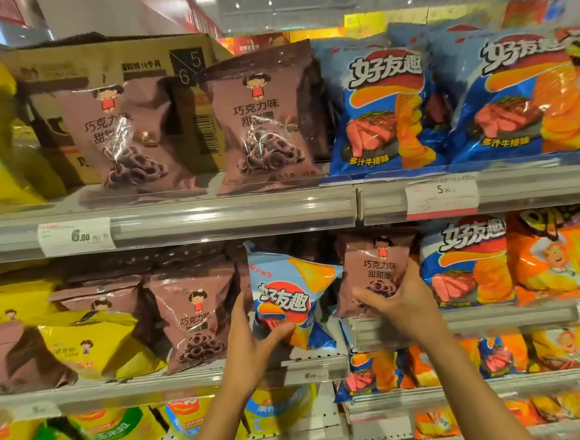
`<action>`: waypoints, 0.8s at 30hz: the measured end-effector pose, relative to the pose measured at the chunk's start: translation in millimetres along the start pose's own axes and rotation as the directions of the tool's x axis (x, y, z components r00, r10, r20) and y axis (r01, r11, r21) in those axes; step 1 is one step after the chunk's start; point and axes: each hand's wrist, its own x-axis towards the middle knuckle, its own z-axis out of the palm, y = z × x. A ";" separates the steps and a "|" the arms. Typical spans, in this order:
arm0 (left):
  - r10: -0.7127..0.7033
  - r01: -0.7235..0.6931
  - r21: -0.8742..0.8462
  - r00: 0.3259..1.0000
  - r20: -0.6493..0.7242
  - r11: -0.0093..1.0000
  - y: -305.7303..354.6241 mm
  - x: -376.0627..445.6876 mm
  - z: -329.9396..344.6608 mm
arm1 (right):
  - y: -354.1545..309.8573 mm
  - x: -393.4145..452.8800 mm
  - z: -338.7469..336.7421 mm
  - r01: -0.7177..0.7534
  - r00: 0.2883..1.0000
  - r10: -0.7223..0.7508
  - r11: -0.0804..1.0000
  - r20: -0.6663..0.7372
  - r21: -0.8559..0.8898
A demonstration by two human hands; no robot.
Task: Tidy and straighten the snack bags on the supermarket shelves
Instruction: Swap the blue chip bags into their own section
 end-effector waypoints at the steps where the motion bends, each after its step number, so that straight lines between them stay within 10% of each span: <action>1: -0.009 0.010 -0.025 1.000 0.030 1.000 -0.3 5.5 -1.0 | 1.4 2.0 -0.7 -0.014 1.000 0.014 1.000 0.011 0.007; 18: -0.078 0.094 -0.038 0.952 0.297 0.995 -6.9 37.7 6.9 | 3.0 5.3 0.5 -0.008 1.000 0.008 0.999 0.001 0.045; 24: -0.116 0.139 -0.112 0.975 0.187 0.984 0.4 30.1 4.9 | 2.4 0.0 2.4 0.040 0.998 -0.034 0.994 -0.057 0.097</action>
